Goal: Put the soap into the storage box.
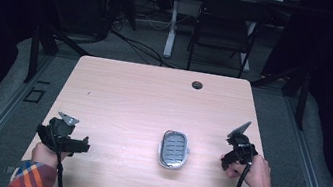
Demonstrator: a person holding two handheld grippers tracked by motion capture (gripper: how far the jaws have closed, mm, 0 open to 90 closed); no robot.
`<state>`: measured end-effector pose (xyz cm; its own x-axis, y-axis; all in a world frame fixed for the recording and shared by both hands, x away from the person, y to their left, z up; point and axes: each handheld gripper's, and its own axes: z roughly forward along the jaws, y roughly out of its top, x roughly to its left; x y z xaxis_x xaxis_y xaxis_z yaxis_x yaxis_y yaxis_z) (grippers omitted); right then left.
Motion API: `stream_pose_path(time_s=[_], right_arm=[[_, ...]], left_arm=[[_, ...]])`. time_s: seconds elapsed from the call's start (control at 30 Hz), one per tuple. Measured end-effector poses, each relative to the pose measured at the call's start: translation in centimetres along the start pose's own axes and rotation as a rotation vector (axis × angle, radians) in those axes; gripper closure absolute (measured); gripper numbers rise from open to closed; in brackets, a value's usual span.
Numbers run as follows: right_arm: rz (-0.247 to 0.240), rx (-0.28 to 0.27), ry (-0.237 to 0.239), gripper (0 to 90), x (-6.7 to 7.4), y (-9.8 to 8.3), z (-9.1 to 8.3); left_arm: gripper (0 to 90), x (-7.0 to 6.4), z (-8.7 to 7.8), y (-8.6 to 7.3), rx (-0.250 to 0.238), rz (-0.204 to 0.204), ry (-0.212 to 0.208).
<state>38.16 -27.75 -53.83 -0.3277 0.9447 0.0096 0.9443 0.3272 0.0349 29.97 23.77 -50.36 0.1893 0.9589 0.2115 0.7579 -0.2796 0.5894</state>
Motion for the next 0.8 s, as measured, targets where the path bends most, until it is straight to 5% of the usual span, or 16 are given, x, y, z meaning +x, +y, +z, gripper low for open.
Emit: stream_pose_path(time_s=[0.8], right_arm=[[-0.006,0.01,-0.026,37.1,0.26,0.19,0.5]], left_arm=[[0.2,0.06,-0.07,-0.02,-0.003,-0.004,0.004]])
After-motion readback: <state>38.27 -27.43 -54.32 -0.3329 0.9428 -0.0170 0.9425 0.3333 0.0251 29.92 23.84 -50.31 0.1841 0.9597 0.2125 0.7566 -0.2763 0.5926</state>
